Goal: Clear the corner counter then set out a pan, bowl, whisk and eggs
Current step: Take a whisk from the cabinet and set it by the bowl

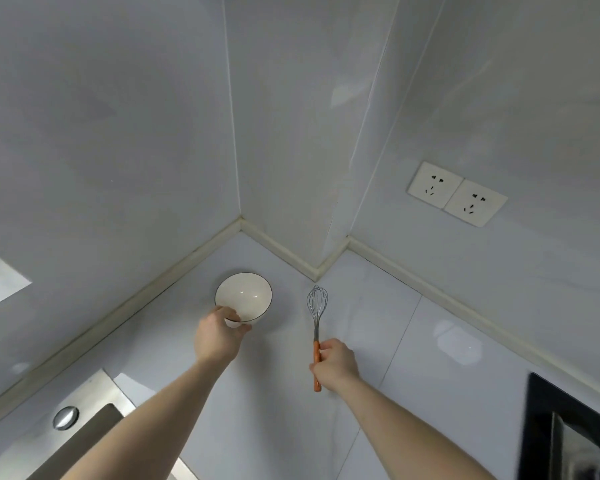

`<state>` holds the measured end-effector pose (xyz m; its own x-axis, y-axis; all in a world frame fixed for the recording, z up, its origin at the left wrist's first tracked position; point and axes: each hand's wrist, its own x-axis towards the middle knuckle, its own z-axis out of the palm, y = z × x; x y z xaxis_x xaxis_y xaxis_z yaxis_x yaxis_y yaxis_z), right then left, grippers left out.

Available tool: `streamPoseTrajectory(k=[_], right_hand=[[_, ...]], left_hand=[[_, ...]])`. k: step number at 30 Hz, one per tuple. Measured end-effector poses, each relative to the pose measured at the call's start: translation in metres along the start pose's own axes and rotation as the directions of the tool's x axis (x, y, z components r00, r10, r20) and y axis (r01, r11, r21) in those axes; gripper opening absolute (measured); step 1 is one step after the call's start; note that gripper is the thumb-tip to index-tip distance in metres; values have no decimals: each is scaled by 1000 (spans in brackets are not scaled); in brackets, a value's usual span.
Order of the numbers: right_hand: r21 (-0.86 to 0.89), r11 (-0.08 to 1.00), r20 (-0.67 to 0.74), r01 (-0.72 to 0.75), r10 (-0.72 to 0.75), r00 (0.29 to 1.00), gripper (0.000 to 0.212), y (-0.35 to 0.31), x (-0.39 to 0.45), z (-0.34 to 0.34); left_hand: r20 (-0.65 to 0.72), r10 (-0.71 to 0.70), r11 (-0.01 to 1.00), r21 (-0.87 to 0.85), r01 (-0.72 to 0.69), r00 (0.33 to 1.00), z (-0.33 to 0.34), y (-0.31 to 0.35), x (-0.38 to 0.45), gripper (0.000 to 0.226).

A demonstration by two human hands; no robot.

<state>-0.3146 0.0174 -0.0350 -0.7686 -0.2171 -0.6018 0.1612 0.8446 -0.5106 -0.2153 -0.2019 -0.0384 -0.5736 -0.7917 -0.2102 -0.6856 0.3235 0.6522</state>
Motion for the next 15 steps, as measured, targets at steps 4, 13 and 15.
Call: streamPoseTrajectory(k=[4, 13, 15], right_hand=[[32, 999, -7, -38, 39, 999, 55, -11, 15, 13], [103, 989, -38, -105, 110, 993, 30, -35, 29, 37], [137, 986, -29, -97, 102, 994, 31, -42, 32, 45]], left_hand=[[10, 32, 999, -17, -32, 999, 4, -1, 17, 17], [79, 173, 985, 0, -174, 982, 2, -11, 24, 10], [115, 215, 977, -24, -214, 970, 1, -17, 26, 10]])
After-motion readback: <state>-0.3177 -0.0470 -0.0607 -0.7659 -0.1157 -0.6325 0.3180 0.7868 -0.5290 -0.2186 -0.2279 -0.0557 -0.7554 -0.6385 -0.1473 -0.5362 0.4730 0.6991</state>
